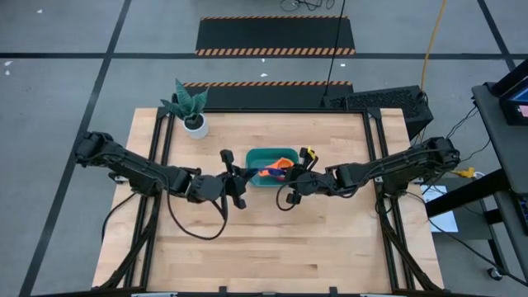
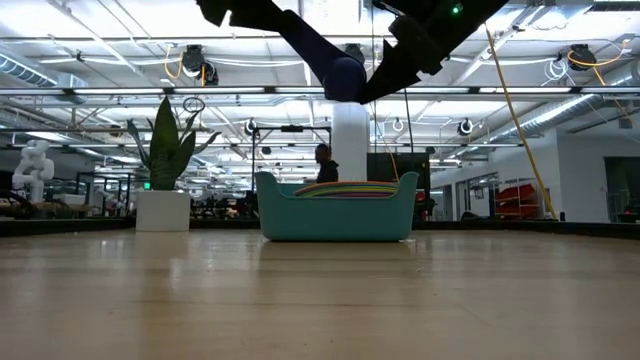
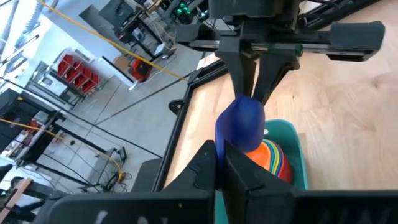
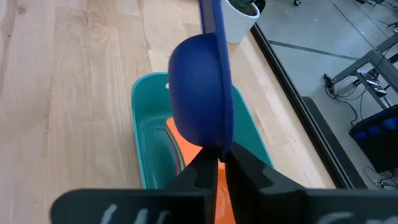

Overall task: Nest measuring cups in basket
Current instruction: Stack the dark blue measuring cup on top of the orange measuring cup inside the light blue bin

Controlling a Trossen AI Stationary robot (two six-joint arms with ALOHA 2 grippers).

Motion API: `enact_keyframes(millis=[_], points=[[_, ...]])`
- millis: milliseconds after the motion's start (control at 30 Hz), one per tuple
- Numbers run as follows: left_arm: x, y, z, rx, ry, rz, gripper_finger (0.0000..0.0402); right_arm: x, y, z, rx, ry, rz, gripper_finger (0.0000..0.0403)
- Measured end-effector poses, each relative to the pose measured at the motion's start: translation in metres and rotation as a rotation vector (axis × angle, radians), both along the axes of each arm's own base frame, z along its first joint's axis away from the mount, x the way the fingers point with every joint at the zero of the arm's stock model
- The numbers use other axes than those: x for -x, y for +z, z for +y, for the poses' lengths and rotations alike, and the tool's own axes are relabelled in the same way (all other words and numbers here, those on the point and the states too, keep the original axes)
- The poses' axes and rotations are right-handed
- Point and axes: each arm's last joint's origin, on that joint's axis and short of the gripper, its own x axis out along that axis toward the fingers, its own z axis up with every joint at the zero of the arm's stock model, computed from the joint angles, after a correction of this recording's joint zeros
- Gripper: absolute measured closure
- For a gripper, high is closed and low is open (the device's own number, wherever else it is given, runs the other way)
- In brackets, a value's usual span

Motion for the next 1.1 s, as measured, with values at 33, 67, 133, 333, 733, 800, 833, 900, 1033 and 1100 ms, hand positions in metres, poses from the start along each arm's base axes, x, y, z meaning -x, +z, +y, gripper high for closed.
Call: enact_keyframes(millis=[33, 67, 133, 333, 733, 800, 833, 900, 1033, 1100], points=[[0.000, 0.000, 0.000, 0.000, 0.000, 0.001, 0.0395, 0.000, 0.000, 0.000, 0.000, 0.000, 0.000, 0.0380], [0.000, 0.000, 0.000, 0.000, -0.001, 0.000, 0.0395, 0.001, 0.001, 0.000, 0.000, 0.001, 0.000, 0.0375], [0.000, 0.000, 0.000, 0.000, 0.000, 0.000, 0.0396, 0.002, 0.003, 0.000, -0.002, -0.002, -0.002, 0.0363], [0.002, -0.012, 0.002, -0.024, -0.031, -0.015, 0.0397, 0.018, 0.010, -0.002, -0.036, -0.037, 0.033, 0.0332], [0.012, -0.054, 0.030, -0.290, -0.296, -0.041, 0.0396, 0.057, 0.030, -0.003, -0.190, -0.157, 0.000, 0.0323], [0.011, -0.054, 0.041, -0.288, -0.311, -0.041, 0.0392, 0.058, 0.027, -0.001, -0.190, -0.153, 0.004, 0.0323], [0.009, -0.055, 0.046, -0.281, -0.314, -0.039, 0.0392, 0.058, 0.025, -0.001, -0.190, -0.151, 0.005, 0.0323], [0.005, -0.061, 0.056, -0.273, -0.332, -0.028, 0.0395, 0.060, 0.019, -0.001, -0.187, -0.151, 0.016, 0.0323], [-0.001, -0.065, 0.068, -0.262, -0.400, -0.057, 0.0397, 0.063, 0.005, -0.002, -0.179, -0.152, 0.041, 0.0323], [-0.004, -0.072, 0.072, -0.295, -0.416, -0.026, 0.0394, 0.064, 0.001, -0.002, -0.175, -0.152, 0.054, 0.0323]])
